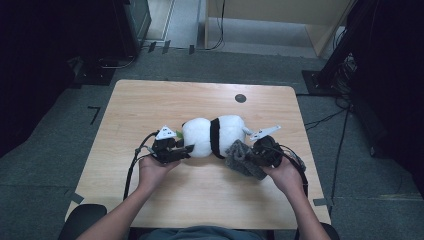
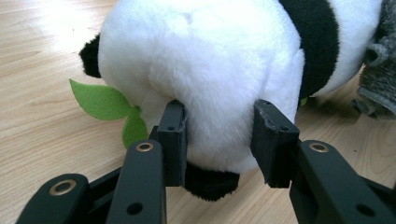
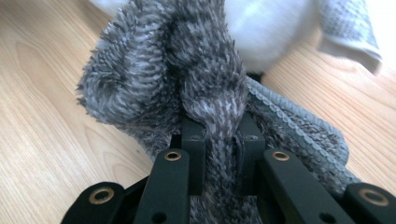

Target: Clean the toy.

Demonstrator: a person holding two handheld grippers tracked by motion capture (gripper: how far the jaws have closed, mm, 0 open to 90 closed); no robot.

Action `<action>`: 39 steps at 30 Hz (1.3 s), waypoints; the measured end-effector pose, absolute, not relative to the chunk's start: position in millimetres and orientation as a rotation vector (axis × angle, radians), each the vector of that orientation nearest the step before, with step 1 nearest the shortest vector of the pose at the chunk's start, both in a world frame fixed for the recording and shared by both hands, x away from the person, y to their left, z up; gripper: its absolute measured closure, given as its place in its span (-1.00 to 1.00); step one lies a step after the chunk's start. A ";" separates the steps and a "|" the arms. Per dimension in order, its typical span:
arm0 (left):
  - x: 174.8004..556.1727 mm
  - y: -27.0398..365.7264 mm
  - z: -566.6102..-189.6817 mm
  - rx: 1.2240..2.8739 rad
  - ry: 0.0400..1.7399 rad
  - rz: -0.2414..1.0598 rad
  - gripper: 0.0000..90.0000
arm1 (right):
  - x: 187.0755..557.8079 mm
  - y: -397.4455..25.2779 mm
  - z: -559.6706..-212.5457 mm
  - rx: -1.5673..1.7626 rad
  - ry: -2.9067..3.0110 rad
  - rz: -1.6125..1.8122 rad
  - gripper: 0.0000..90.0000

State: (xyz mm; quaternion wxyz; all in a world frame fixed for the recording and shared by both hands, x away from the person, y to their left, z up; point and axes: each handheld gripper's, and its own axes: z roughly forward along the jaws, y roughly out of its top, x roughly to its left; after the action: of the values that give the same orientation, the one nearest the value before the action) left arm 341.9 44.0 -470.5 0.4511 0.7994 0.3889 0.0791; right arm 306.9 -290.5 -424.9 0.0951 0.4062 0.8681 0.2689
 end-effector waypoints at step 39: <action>344.3 44.4 -469.8 1.981 0.965 0.199 0.42 | 330.1 -182.0 -452.1 0.856 2.765 0.836 0.76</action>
State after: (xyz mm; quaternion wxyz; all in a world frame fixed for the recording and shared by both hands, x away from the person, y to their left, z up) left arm 344.3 44.4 -469.8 0.4480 0.8004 0.3901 0.0803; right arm 330.1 -182.0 -452.1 0.0644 0.2835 0.9158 0.2769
